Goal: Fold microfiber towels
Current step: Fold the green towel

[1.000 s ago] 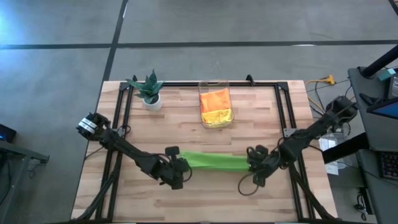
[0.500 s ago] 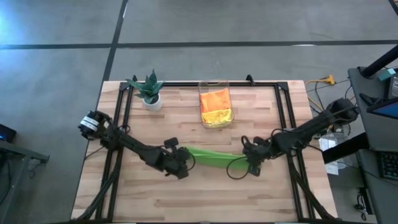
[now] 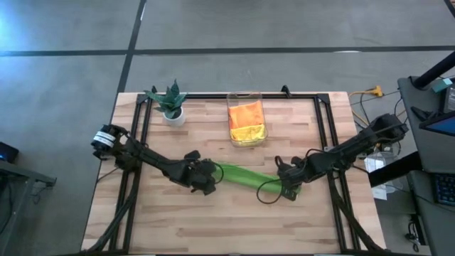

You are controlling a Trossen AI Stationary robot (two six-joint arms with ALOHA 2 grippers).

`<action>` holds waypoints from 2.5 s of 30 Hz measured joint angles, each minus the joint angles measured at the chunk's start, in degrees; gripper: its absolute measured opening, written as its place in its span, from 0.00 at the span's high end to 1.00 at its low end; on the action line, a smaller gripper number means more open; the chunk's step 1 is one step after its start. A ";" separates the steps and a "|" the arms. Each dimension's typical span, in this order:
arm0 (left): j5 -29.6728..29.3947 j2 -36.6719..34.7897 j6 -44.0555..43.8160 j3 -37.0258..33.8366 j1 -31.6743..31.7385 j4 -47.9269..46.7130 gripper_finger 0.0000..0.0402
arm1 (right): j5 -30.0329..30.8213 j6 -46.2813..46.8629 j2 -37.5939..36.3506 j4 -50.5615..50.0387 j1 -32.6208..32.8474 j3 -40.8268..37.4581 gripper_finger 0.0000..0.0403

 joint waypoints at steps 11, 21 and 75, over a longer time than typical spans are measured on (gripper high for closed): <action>0.16 -1.50 -2.58 -0.62 0.16 -1.37 0.60 | 0.97 0.50 -4.10 -4.12 -2.17 -0.02 0.73; -1.86 -9.47 -2.99 -0.67 0.55 -2.23 0.60 | 3.58 0.55 -13.55 -3.33 -4.61 0.00 0.67; 36.47 -1.71 33.12 -3.57 22.64 16.19 0.99 | 14.59 24.77 13.90 41.30 8.15 18.98 0.68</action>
